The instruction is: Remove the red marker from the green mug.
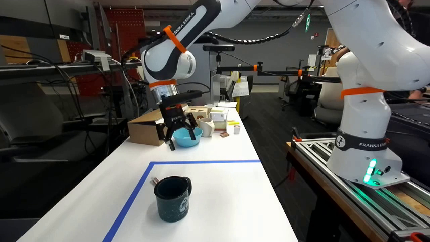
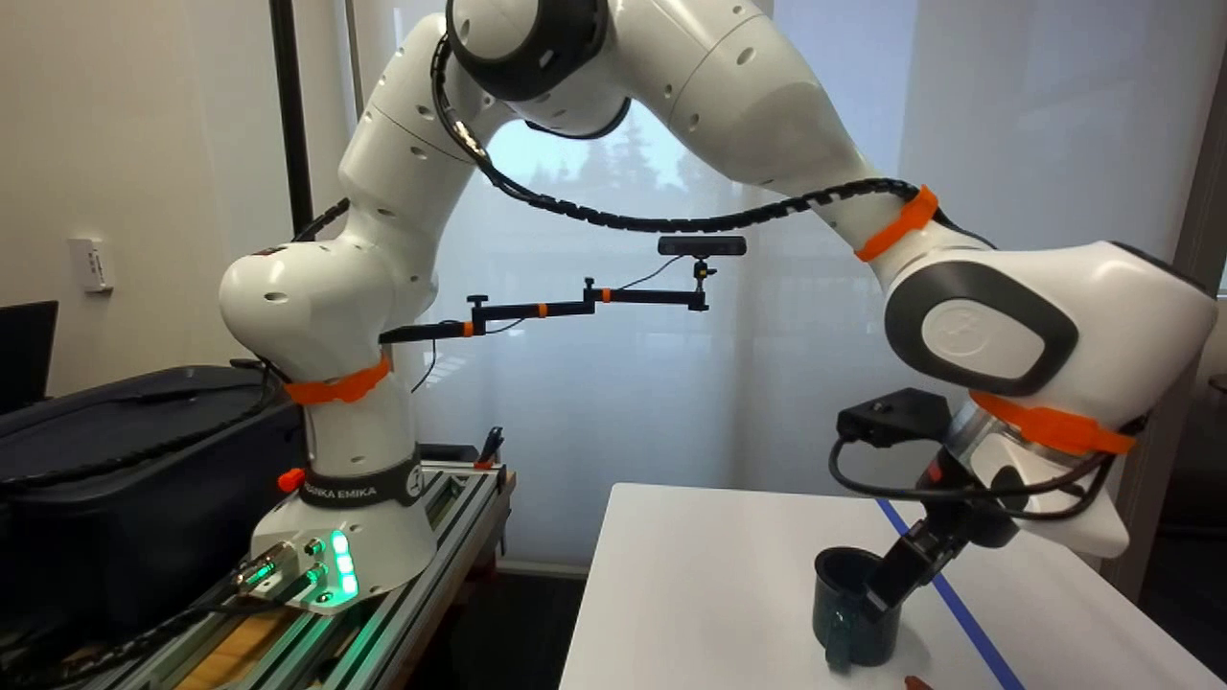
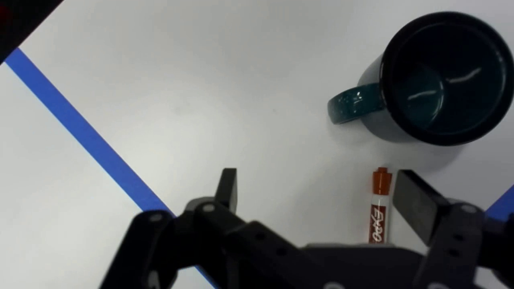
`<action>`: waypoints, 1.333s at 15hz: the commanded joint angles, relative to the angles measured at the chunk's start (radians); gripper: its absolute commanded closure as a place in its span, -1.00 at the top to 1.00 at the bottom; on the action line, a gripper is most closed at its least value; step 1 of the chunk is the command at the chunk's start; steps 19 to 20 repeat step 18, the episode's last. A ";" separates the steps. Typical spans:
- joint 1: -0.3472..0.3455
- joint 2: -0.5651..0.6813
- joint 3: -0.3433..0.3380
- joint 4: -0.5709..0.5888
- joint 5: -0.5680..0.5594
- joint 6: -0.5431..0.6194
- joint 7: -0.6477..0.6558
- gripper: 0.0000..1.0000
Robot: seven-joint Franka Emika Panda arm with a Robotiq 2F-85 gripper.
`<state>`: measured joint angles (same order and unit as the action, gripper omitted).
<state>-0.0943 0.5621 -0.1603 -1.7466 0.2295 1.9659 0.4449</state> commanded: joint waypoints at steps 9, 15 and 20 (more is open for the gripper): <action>0.021 -0.059 0.045 -0.003 -0.094 -0.093 -0.130 1.00; 0.018 -0.054 0.045 -0.001 -0.094 -0.094 -0.136 1.00; 0.018 -0.054 0.045 -0.001 -0.094 -0.094 -0.136 1.00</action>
